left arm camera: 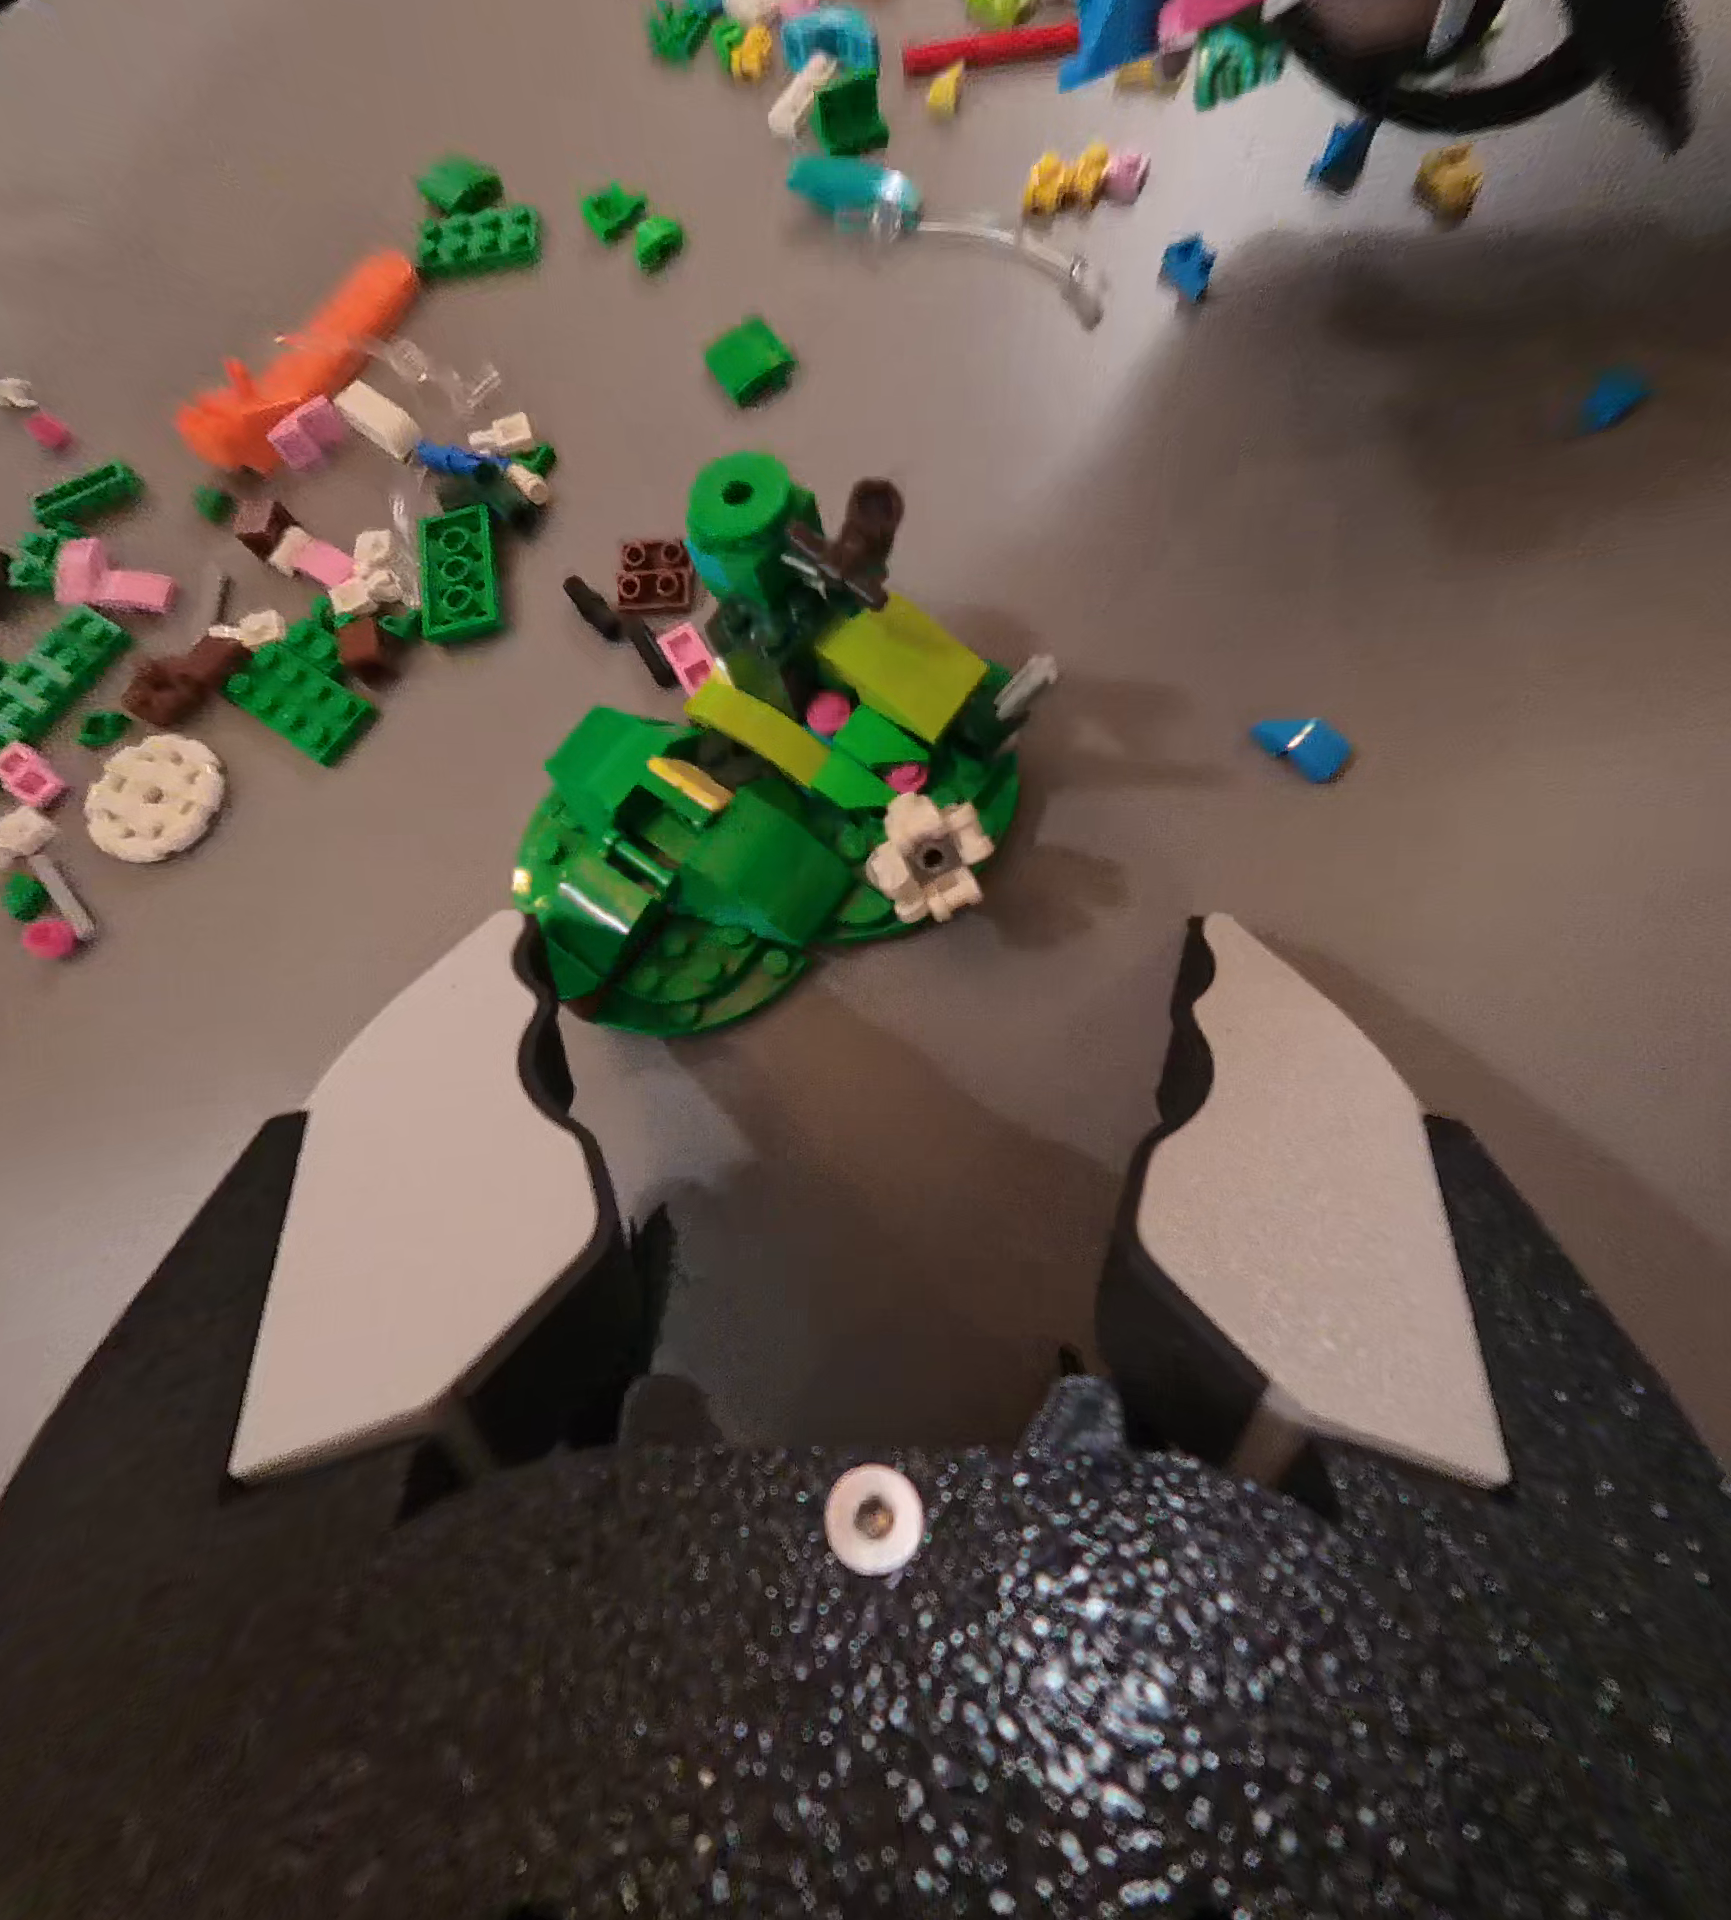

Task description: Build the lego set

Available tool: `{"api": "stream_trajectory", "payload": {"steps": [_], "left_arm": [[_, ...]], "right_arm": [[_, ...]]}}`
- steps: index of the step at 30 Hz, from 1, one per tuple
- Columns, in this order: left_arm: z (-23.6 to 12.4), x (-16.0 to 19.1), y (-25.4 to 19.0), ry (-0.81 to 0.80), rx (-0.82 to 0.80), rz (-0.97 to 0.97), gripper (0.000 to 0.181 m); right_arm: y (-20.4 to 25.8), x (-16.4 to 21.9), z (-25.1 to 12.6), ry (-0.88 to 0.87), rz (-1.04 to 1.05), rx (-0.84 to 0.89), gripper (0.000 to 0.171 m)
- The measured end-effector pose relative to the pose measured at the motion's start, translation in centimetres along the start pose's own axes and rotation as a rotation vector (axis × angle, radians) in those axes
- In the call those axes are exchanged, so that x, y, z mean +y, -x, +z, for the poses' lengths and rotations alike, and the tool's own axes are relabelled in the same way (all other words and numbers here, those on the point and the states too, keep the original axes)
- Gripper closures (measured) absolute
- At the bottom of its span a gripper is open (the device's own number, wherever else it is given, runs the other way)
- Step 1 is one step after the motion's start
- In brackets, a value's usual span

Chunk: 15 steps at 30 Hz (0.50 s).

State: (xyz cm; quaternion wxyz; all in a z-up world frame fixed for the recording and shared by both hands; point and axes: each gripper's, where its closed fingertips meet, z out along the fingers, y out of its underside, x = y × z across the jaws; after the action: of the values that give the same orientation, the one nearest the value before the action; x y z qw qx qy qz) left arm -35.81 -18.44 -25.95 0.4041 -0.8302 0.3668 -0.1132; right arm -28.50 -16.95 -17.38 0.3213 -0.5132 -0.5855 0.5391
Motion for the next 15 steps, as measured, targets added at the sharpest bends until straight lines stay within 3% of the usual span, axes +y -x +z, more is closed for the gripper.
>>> {"api": "stream_trajectory", "payload": {"steps": [4,8,13,15], "left_arm": [[0.1,-0.4,-0.6,0.002,0.023,0.003,0.071],[-0.9,-0.5,-1.2,-0.024,0.092,-0.023,0.095],[-2.6,-1.5,-3.3,-0.13,0.289,-0.041,0.121],[-3.2,-2.3,-2.7,-0.205,0.264,-0.045,0.131]], "right_arm": [[-0.2,0.2,0.1,0.013,0.003,0.012,0.154],[-0.4,0.1,0.2,0.009,-0.005,0.027,0.154],[-0.5,0.2,0.3,0.012,-0.007,0.038,0.154],[-0.5,0.2,0.4,0.011,-0.008,0.038,0.154]]}}
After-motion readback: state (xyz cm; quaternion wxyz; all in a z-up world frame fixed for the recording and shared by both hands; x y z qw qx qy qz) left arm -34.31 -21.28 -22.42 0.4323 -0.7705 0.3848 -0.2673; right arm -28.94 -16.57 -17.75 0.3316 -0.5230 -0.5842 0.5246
